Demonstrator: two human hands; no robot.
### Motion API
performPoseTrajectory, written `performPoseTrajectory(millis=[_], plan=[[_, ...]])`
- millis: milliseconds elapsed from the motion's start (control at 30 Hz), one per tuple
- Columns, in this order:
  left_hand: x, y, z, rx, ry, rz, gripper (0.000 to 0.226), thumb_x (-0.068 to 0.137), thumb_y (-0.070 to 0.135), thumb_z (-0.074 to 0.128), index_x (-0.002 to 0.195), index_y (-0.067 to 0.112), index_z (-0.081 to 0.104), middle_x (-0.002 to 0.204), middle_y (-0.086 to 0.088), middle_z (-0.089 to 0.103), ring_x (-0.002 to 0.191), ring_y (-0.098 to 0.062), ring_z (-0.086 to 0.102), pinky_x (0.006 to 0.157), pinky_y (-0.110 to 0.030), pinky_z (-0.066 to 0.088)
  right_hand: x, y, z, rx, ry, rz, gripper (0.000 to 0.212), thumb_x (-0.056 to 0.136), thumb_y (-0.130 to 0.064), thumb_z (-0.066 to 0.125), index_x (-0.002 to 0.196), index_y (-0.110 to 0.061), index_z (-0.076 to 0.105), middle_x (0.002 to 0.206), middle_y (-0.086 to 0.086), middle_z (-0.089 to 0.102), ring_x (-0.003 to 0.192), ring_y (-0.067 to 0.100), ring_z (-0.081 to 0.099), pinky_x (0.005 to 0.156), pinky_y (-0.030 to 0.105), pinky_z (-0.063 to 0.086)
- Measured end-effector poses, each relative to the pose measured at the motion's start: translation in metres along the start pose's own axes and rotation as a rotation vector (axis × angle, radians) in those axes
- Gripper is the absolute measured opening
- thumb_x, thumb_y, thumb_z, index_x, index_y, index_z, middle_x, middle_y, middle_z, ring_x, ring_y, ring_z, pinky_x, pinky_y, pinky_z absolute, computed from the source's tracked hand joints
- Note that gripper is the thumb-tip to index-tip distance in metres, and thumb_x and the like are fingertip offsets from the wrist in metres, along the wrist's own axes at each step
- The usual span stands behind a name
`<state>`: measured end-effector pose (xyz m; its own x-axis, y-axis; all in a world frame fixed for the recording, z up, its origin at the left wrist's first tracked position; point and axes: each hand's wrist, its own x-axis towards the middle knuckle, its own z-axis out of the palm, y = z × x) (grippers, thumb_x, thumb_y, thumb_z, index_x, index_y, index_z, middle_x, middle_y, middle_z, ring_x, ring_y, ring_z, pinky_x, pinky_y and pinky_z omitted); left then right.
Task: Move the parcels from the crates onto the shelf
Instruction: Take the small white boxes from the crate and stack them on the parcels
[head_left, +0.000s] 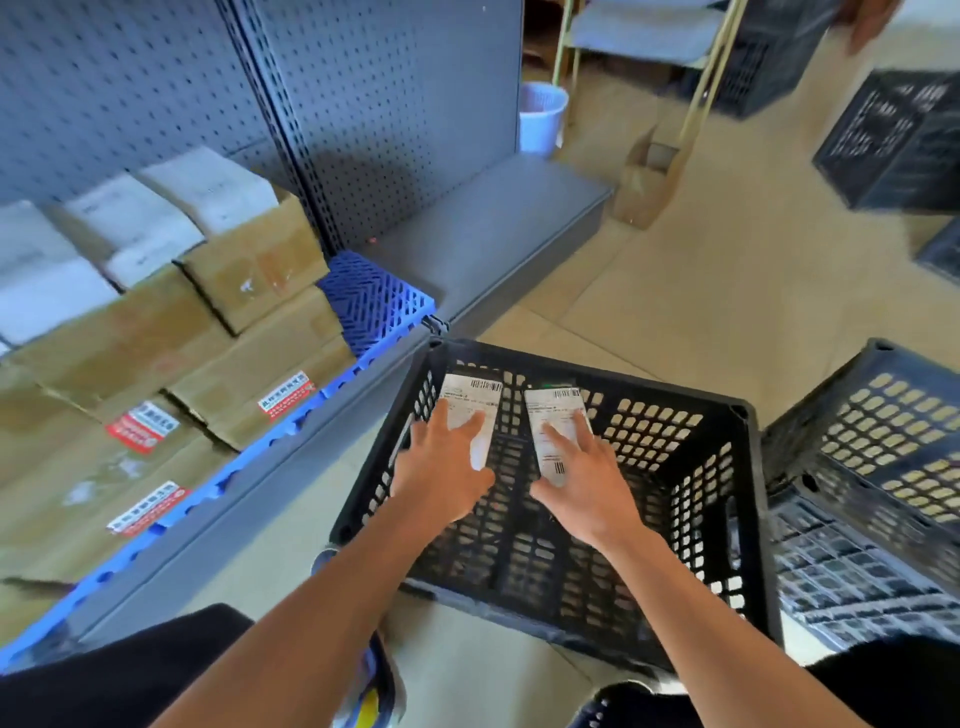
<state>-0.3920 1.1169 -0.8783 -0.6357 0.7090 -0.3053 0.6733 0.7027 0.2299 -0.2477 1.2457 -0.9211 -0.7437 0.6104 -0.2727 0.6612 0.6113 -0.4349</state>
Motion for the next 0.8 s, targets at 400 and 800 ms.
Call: performPoseTrajectory(millis=[400, 800], plan=[[-0.077, -0.049, -0.142, -0.087, 0.26, -0.02, 0.078, 0.087, 0.049, 0.064, 0.155, 0.044, 0.027, 0.167, 0.002, 0.013, 0.147, -0.033, 0.025, 0.111, -0.053, 0.041, -0.05, -0.143, -0.099, -0.03, 0.172, -0.173, 0.074, 0.086, -0.042, 0.064, 0.154, -0.032, 0.037, 0.168, -0.002, 0.015, 0.149, 0.033, 0.023, 0.117, 0.054, 0.033], [-0.144, -0.107, -0.208, -0.105, 0.424, -0.031, 0.067, 0.09, 0.049, 0.061, 0.151, 0.045, 0.035, 0.162, 0.002, 0.023, 0.142, -0.033, 0.032, 0.099, -0.049, 0.048, -0.102, -0.234, -0.137, -0.036, 0.261, -0.279, 0.073, 0.09, -0.038, 0.063, 0.157, -0.034, 0.034, 0.17, -0.006, 0.01, 0.152, 0.027, 0.017, 0.118, 0.044, 0.03]])
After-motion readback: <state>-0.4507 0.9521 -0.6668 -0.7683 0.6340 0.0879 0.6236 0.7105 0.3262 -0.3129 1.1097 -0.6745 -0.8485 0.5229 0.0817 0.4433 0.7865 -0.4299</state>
